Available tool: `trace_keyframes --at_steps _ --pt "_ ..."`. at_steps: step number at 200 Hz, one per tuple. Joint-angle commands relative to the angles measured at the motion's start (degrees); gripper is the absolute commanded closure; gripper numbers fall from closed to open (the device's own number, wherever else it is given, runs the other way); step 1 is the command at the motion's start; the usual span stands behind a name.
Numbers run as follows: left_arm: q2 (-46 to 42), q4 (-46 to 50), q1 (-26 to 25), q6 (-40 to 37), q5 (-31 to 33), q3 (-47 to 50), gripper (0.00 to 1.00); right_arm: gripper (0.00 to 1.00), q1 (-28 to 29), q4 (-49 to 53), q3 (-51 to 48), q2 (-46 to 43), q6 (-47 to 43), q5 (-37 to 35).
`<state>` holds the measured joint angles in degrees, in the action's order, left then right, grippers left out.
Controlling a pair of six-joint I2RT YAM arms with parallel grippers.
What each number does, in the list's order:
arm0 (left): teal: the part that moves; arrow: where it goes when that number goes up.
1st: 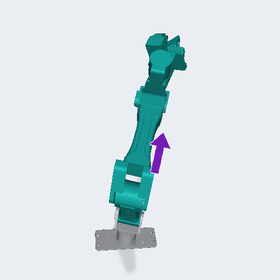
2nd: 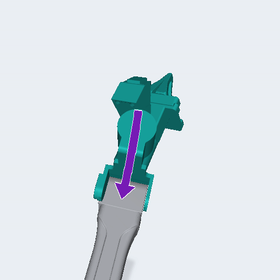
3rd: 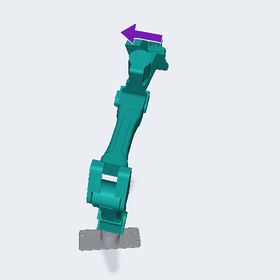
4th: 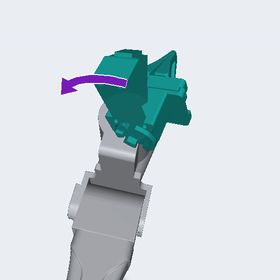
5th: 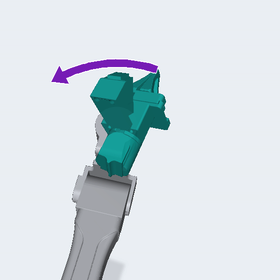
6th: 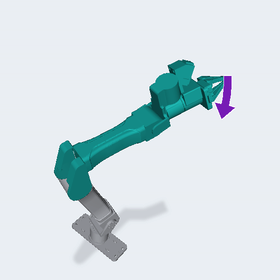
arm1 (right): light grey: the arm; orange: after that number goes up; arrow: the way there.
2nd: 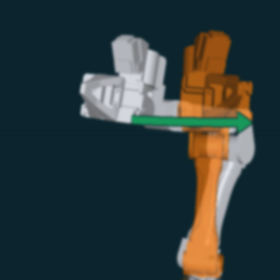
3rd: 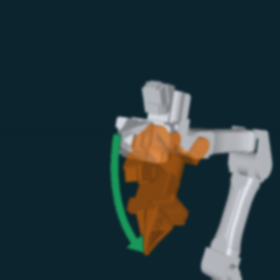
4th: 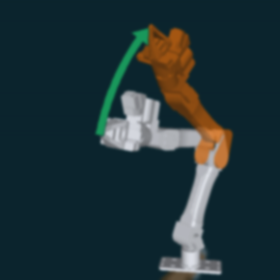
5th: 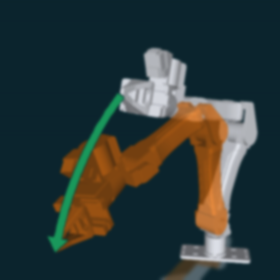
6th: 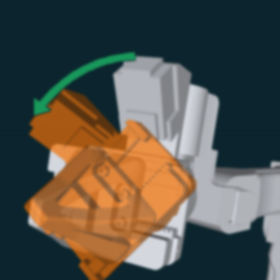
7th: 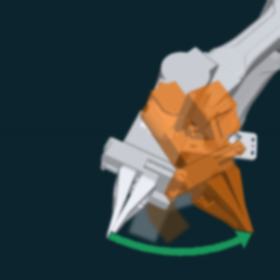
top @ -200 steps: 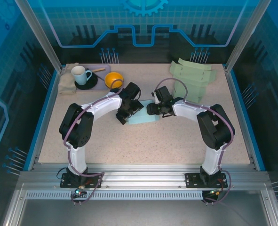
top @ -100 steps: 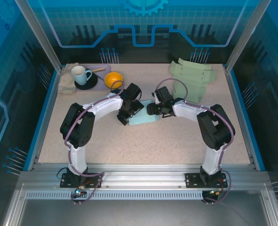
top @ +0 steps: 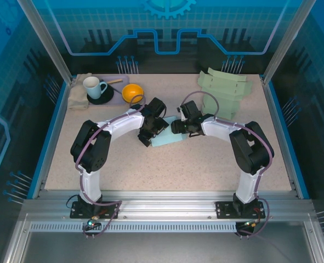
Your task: Fold the paper box
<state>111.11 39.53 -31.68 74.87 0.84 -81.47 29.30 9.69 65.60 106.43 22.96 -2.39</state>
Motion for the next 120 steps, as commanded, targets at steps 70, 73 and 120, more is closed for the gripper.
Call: trace_keyframes --at_steps 70,73,120 --pt "1.2 -3.5 0.5 -1.1 1.3 2.4 0.08 0.43 1.0 4.8 -2.4 -0.1 0.1 0.7" --pt "1.3 -3.7 0.5 -1.0 0.9 2.2 0.08 0.43 1.0 4.8 -2.3 0.0 0.1 0.7" --pt "1.3 -3.7 0.1 0.3 -0.8 0.6 0.05 0.43 1.1 4.7 -2.7 -0.3 0.6 0.5"
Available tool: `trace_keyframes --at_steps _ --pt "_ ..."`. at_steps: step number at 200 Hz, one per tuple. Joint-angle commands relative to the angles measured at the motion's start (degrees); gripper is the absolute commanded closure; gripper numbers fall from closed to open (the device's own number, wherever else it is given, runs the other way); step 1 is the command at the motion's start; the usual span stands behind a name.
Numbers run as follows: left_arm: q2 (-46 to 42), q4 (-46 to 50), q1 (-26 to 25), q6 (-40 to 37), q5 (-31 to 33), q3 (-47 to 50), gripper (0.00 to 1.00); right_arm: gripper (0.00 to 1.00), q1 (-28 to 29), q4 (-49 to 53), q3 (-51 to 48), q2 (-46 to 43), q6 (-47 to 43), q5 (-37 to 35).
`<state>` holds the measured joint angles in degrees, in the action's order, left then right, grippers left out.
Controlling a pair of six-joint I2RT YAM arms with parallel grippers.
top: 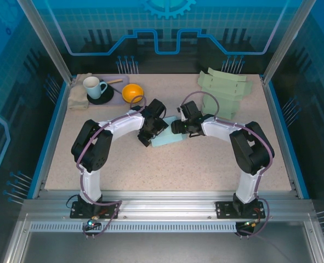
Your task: Fold the paper box
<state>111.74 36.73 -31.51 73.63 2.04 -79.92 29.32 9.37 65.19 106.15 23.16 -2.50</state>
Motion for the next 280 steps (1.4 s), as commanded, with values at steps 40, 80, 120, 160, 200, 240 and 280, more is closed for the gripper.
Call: trace_keyframes --at_steps 40,80,120,160,200,240,280 --pt "1.5 -1.5 -0.1 1.5 -1.9 -1.6 0.10 0.43 1.5 4.8 -2.4 0.3 0.5 0.5" --pt "1.8 -0.2 -0.1 0.3 0.0 -2.2 0.13 0.43 1.6 4.9 -2.6 0.1 0.3 0.3" --pt "2.3 1.1 0.4 -1.0 2.3 -0.8 0.13 0.43 1.5 4.9 -2.7 -0.2 0.0 0.2" --pt "2.5 1.8 0.7 -1.9 4.9 0.2 0.13 0.43 1.5 5.4 -3.2 -1.5 -0.4 0.3" --pt "3.0 2.2 1.1 -2.8 5.7 0.6 0.13 0.42 1.1 6.8 -4.8 -5.0 -1.5 -0.3" --pt "3.5 2.9 1.2 -3.6 6.0 -0.1 0.13 0.42 1.0 8.7 -5.2 -8.3 -2.5 -0.7" --pt "4.9 4.8 1.2 -4.7 5.8 -1.8 0.12 0.42 1.0 9.4 -6.1 -10.3 -2.7 -0.6"
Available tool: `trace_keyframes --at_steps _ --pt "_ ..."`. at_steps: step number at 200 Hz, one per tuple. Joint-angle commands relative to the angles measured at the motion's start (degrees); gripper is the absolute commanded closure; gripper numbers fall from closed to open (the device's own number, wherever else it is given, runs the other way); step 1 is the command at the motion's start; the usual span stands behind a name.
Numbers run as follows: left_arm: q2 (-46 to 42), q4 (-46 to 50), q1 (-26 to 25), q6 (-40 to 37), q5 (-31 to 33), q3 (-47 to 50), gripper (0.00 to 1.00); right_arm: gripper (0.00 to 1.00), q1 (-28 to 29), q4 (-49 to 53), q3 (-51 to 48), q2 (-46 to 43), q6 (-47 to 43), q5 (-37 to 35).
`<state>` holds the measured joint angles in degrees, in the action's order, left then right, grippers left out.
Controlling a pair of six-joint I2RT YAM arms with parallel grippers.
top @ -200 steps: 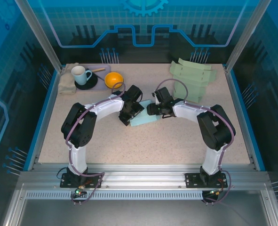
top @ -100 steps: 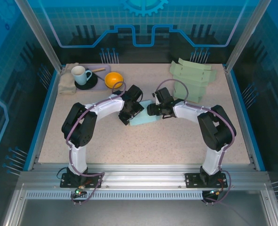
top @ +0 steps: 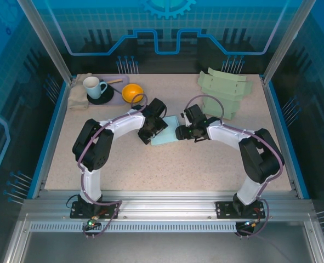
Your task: Fold the paper box
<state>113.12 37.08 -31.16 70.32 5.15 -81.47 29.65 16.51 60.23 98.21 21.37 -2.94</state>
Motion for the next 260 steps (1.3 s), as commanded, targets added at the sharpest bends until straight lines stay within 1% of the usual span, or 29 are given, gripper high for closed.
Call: trace_keyframes --at_steps 1,34,92,134,150,186,211,240,260 --pt "3.5 4.5 0.9 -1.4 2.7 -0.2 0.12 0.42 0.7 2.2 -1.1 -2.4 -0.9 -0.1" --pt "3.5 4.4 0.9 -1.7 2.7 0.1 0.12 0.42 0.7 2.1 -2.2 -3.4 -0.4 0.4" --pt "3.6 4.3 0.9 -1.7 3.0 0.5 0.12 0.45 0.6 -0.2 -3.6 -3.0 3.4 5.5" --pt "3.7 4.2 0.9 -1.7 3.0 0.8 0.12 0.45 0.3 -2.8 -3.1 -1.0 3.0 8.5" --pt "3.8 4.2 0.9 -1.7 2.9 0.9 0.12 0.44 0.3 -2.9 -2.2 -0.5 2.3 8.5" --pt "3.8 4.1 1.0 -1.8 2.8 1.0 0.12 0.43 0.0 0.2 0.5 0.5 0.3 5.3" --pt "3.9 4.0 1.0 -1.8 2.7 1.0 0.12 0.43 -0.6 -1.3 1.4 2.2 -0.7 7.0" --pt "3.9 4.1 0.9 -1.9 2.7 0.9 0.12 0.43 -1.0 -0.7 2.3 4.1 0.2 7.2" --pt "4.0 4.1 1.0 -1.9 2.8 0.9 0.12 0.43 -1.0 -1.5 2.0 4.9 0.8 9.0"
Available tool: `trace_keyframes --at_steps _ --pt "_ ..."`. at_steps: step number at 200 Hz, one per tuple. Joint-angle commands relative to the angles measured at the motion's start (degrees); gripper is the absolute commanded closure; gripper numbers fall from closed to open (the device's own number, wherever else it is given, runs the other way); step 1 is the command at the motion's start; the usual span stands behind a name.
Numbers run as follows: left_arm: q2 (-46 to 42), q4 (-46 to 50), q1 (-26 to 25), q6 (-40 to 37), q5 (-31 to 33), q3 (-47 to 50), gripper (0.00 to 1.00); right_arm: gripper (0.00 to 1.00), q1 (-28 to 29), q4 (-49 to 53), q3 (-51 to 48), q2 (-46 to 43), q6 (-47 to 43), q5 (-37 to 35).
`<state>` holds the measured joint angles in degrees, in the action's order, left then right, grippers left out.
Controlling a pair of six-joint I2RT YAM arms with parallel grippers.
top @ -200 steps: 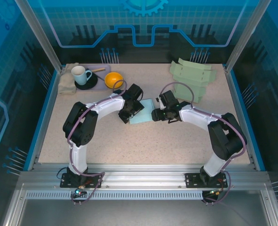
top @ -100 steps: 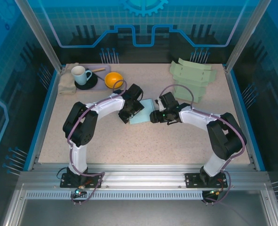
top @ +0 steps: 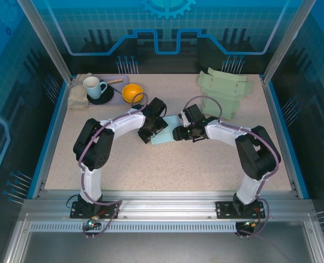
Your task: Fold the paper box
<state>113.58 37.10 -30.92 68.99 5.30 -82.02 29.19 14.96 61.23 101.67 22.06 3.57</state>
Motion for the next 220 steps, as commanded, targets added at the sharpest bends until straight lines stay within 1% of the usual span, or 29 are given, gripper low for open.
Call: trace_keyframes --at_steps 1,39,71,120,149,177,220 --pt "3.6 4.0 0.7 -0.6 2.7 1.4 0.12 0.43 -0.5 0.0 1.0 1.5 0.2 2.7" --pt "3.8 4.0 0.8 -0.5 2.4 1.2 0.12 0.44 -0.5 -1.7 0.4 1.0 1.7 7.5" --pt "4.0 4.0 0.8 -0.5 2.4 1.3 0.12 0.48 -0.8 -1.7 0.6 0.7 2.3 10.5" --pt "4.0 4.1 0.9 -0.5 2.6 1.5 0.12 0.52 -0.8 -1.2 0.0 -0.2 0.6 6.9" --pt "4.1 3.9 1.1 -0.5 2.6 2.1 0.12 0.55 -0.8 -2.0 -0.9 0.1 0.2 6.8" --pt "4.2 3.9 1.4 -0.5 2.4 2.2 0.12 0.56 -0.8 -3.6 -2.5 0.2 0.2 6.5" --pt "4.5 3.9 1.6 -0.5 2.4 2.4 0.12 0.57 -0.9 -5.3 -4.5 -0.2 -0.3 3.9"
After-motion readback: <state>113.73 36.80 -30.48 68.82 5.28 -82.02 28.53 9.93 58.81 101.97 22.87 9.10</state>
